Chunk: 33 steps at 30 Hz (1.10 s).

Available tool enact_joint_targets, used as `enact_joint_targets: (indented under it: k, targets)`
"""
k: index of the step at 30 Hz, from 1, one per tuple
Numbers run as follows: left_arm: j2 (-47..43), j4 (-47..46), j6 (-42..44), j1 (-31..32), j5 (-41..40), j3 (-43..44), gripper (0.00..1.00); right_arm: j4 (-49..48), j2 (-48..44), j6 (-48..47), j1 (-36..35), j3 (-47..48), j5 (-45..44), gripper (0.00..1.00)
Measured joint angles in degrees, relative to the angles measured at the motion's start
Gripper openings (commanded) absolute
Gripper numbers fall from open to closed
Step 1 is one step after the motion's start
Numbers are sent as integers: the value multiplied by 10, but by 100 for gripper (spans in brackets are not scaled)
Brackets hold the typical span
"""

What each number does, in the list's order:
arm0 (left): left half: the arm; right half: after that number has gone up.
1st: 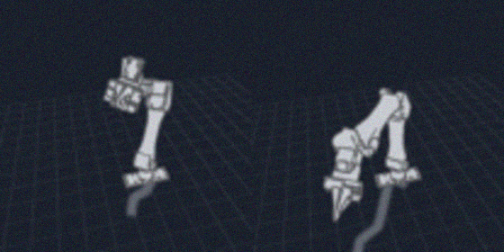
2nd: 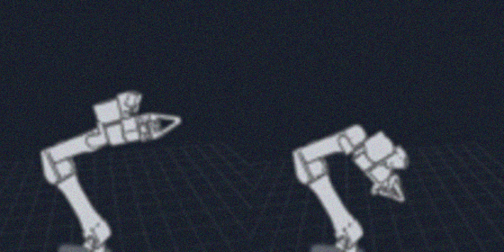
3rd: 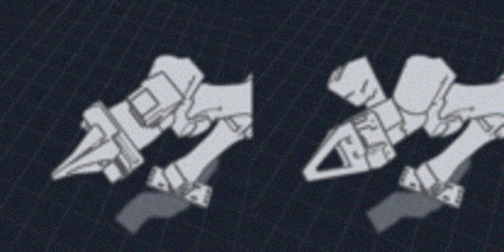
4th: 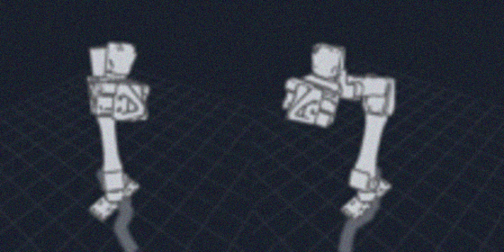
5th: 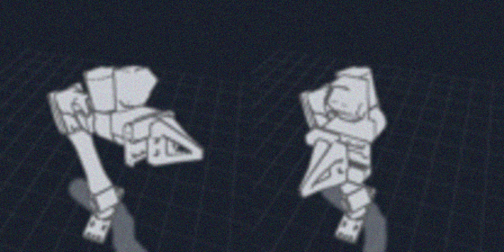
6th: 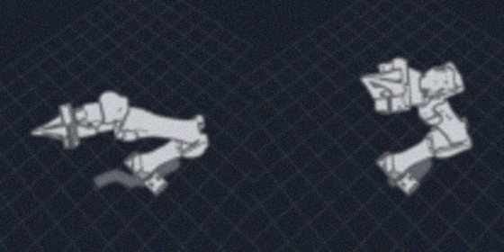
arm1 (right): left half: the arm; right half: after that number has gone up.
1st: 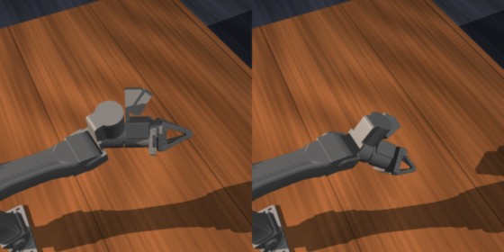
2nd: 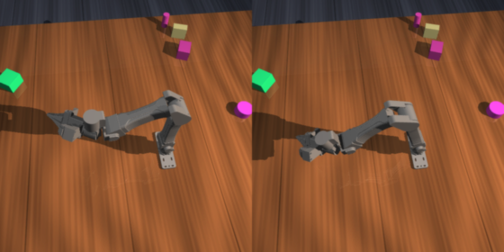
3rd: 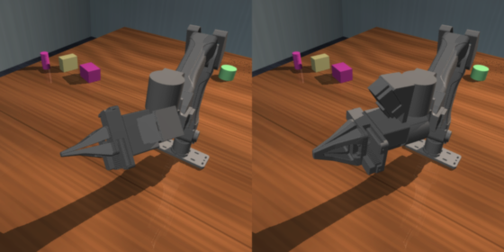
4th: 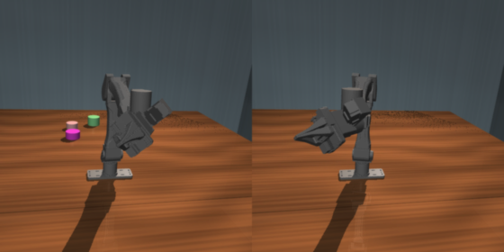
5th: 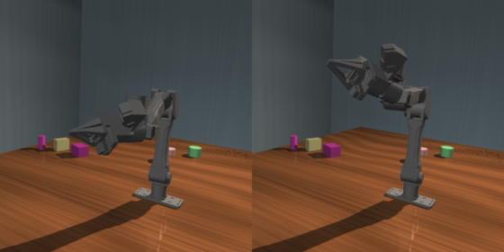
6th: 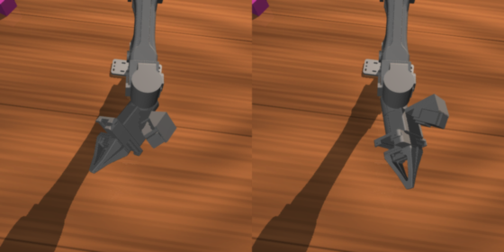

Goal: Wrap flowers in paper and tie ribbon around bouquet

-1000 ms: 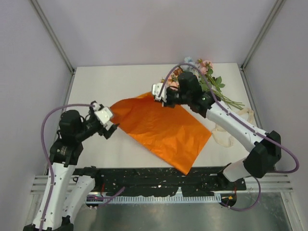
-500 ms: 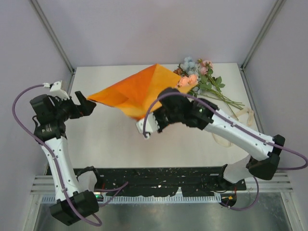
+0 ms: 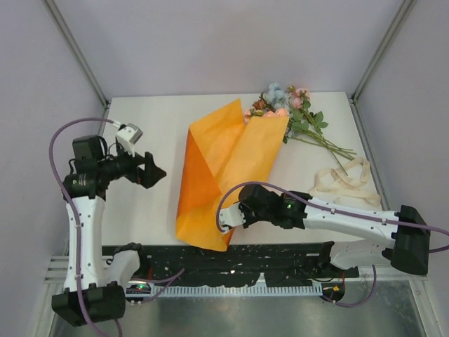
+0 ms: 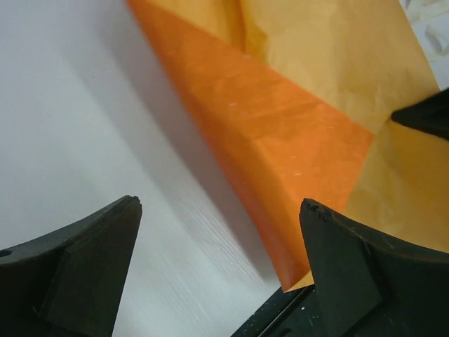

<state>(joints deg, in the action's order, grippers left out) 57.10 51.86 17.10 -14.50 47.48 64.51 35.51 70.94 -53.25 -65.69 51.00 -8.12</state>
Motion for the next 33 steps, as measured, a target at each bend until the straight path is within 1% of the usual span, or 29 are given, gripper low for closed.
enact_joint_targets:
  k: [2, 4, 5, 8, 10, 14, 18, 21, 24, 26, 28, 31, 32, 33]
  targets:
    - [-23, -25, -8, 51, -11, -13, 100, -46, -12, 9, 1, -12, -5, 5]
    - [-30, -50, -40, 76, -19, -26, 100, -66, -9, 15, -7, -24, -3, 5]
    - [-18, -63, -61, 78, -27, -27, 99, -70, -1, 19, -12, -31, 0, 6]
    - [59, -100, -129, 78, -64, -23, 100, -60, 40, 31, -20, -41, 16, 5]
    - [143, -123, -177, 78, -105, -19, 100, -45, 71, 45, -21, -40, 31, 5]
    - [189, -122, -209, 77, -158, -19, 100, 12, 147, 105, -20, -5, 78, 6]
    - [203, -106, -224, 74, -202, -2, 100, 46, 217, 197, -20, 70, 139, 5]
    - [226, -104, -245, 50, -192, 15, 100, 53, 258, 259, -17, 123, 183, 5]
    - [242, -114, -276, -7, -162, 7, 100, 51, 297, 314, -7, 163, 227, 5]
    - [254, -116, -287, -47, -145, 5, 100, 48, 312, 340, 3, 170, 249, 6]
    - [269, -114, -282, -75, -141, 9, 100, 49, 316, 353, 12, 168, 257, 6]
    - [292, -104, -258, -80, -139, 18, 100, 39, 310, 364, 23, 158, 260, 25]
    - [296, -104, -252, -79, -139, 18, 100, 36, 306, 366, 24, 151, 259, 28]
    - [298, -102, -244, -78, -139, 18, 100, 33, 299, 365, 25, 144, 257, 37]
